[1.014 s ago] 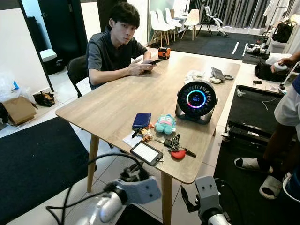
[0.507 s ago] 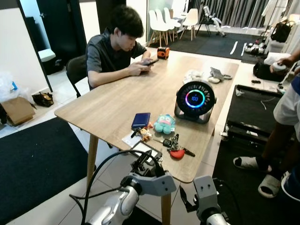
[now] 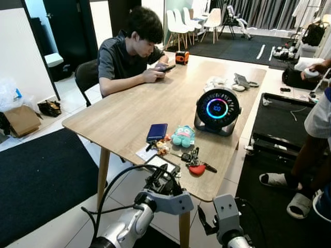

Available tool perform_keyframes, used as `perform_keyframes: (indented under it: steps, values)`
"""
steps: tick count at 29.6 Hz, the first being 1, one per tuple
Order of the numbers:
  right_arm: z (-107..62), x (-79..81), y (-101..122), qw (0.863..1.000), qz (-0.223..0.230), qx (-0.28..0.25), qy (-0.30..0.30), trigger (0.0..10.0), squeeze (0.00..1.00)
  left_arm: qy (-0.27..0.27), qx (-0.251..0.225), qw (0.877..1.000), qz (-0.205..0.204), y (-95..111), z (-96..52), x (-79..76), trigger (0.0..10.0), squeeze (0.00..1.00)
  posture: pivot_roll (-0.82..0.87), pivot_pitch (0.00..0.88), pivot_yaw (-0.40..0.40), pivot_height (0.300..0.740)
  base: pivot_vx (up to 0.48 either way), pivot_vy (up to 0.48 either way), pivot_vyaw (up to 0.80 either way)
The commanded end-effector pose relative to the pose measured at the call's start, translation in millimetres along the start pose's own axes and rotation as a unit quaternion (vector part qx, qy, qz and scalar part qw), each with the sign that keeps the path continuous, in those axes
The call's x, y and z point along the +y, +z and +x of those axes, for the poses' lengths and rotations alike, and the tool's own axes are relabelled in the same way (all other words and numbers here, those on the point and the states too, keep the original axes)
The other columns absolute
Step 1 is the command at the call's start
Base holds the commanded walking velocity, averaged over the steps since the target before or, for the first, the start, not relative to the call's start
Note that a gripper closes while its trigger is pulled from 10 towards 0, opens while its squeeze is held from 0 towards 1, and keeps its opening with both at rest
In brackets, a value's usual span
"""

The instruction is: Hang keys on a hook

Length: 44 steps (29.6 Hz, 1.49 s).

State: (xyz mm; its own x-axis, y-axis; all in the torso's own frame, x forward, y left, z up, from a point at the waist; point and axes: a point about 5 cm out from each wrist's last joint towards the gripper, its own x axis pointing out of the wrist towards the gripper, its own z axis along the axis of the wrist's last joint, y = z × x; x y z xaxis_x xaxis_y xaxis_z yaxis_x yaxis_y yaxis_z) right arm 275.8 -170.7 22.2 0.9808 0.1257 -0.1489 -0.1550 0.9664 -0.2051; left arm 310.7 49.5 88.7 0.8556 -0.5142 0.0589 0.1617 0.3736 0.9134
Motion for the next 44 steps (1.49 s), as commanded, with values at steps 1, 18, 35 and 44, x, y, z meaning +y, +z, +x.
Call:
perform_keyframes:
  steps: [1, 18, 35, 44]
  values:
    - [-2.2, 0.8, -4.3, 1.0, 0.0, 0.011, 0.0, 10.0, 0.0, -0.009, 0.005, 1.0, 0.01, -6.3, -7.8, -7.5, 0.4, 0.0, 0.03, 0.129, 0.036, 0.74, 0.0, 0.0, 0.0]
    - [-0.7, 2.4, -3.4, 1.0, -0.001, 0.011, 0.004, 10.0, 0.0, 0.02, -0.009, 1.0, 0.004, -3.4, -17.0, -9.0, 10.0, 0.0, 0.03, 0.129, 0.031, 0.74, 0.0, 0.0, 0.0]
    - [-0.6, 2.7, -4.3, 1.0, -0.001, 0.014, 0.004, 10.0, 0.0, 0.01, -0.075, 0.997, -0.016, 26.5, -22.1, -10.7, 10.0, 0.0, 0.04, 0.132, 0.029, 0.74, 0.0, 0.0, 0.0]
    - [-1.4, 1.6, -4.3, 1.0, -0.003, 0.013, 0.003, 10.0, 0.0, -0.106, -0.011, 0.98, -0.167, 43.2, -2.4, -28.1, 10.0, 0.0, 0.03, 0.131, 0.03, 0.74, 0.0, 0.0, 0.0]
